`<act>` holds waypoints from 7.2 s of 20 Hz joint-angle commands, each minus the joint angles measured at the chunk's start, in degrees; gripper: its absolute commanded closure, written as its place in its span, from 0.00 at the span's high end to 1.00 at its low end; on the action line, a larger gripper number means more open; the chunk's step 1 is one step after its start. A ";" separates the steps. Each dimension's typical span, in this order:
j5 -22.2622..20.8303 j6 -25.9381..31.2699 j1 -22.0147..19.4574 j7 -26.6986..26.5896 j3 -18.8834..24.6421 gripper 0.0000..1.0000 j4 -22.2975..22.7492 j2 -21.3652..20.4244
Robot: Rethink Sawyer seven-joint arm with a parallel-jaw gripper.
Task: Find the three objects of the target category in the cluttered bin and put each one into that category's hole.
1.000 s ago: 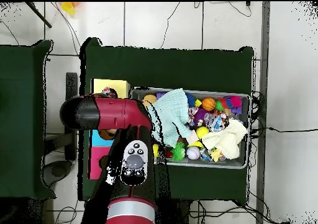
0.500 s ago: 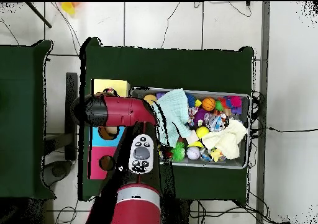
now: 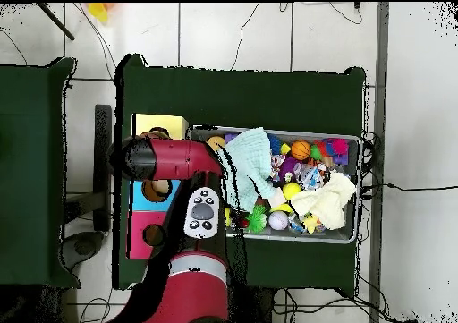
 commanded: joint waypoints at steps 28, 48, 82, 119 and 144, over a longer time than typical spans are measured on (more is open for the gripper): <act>1.47 14.27 -1.74 5.84 3.11 0.00 9.26 -13.95; 1.12 9.67 -1.51 7.60 3.48 0.00 11.24 -14.56; 0.30 8.13 -1.50 7.44 2.64 0.00 12.78 -15.32; 1.07 2.70 -2.10 8.35 4.03 0.00 14.19 -11.81; -0.48 0.75 -5.17 5.37 6.35 0.00 15.89 -12.13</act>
